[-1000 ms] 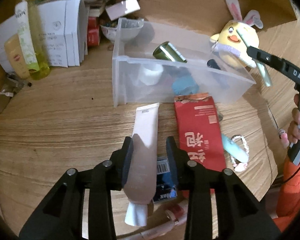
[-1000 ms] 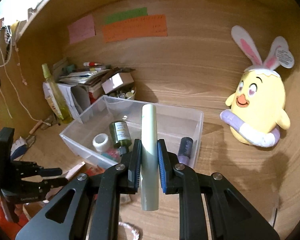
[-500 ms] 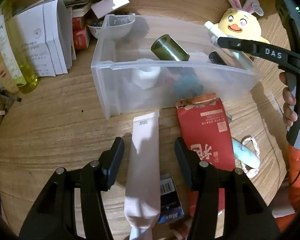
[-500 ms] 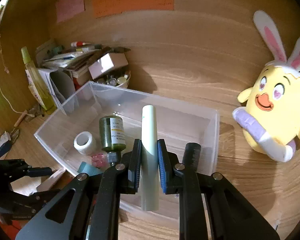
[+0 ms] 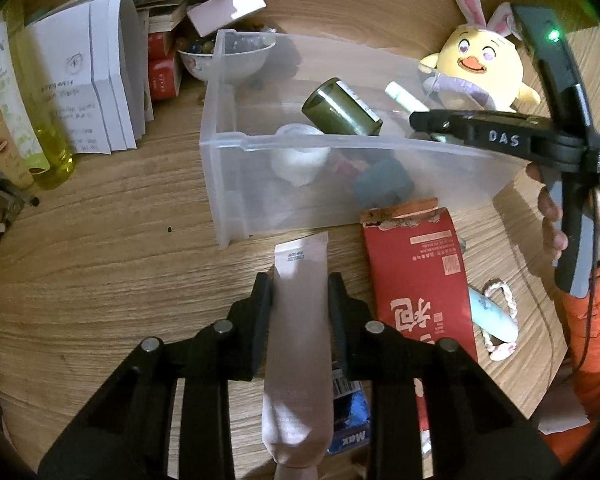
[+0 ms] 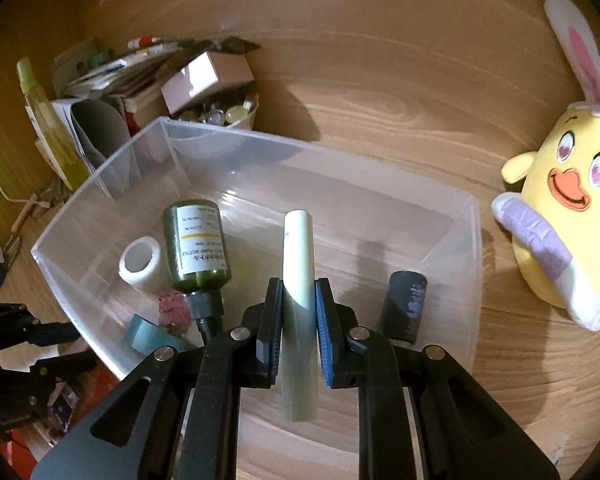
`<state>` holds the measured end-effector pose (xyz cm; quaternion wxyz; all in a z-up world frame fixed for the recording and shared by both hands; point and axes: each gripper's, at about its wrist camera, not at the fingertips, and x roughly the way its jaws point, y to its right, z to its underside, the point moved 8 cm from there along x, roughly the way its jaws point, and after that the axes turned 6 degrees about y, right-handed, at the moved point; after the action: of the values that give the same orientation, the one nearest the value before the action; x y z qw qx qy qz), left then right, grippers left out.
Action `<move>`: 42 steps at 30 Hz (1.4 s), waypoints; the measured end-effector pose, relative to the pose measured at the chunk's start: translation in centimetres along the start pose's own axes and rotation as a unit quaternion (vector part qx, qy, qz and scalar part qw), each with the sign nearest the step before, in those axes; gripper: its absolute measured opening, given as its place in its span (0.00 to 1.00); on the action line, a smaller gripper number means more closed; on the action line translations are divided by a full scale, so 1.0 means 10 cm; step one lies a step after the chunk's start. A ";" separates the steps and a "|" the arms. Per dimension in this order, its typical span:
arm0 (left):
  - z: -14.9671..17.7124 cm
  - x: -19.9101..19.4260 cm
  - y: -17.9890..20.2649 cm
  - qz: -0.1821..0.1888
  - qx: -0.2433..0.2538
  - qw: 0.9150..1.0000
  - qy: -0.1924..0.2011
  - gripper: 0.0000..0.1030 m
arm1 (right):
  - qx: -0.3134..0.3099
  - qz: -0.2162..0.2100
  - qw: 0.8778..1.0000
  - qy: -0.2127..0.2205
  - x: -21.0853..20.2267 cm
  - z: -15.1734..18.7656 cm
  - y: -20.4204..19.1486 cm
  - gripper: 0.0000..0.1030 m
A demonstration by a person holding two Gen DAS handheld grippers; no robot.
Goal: Organize objects
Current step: 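Lower the pale green tube into the bin with the right gripper while the left sets the white tube down, then grasp the light blue bottle with the right gripper while the left gripper regrasps the white tube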
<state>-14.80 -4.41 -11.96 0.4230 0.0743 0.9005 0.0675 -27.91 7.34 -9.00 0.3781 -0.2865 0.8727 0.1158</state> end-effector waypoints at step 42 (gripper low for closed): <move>0.70 -0.63 -0.07 -0.025 0.006 1.000 0.001 0.47 | -0.019 -0.079 0.997 0.017 -0.92 0.95 -0.63 0.31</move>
<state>-5.48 -5.92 -11.83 0.4234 0.0541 0.9029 0.0511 -13.49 10.01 -8.81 0.3654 -0.3633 0.8515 0.0969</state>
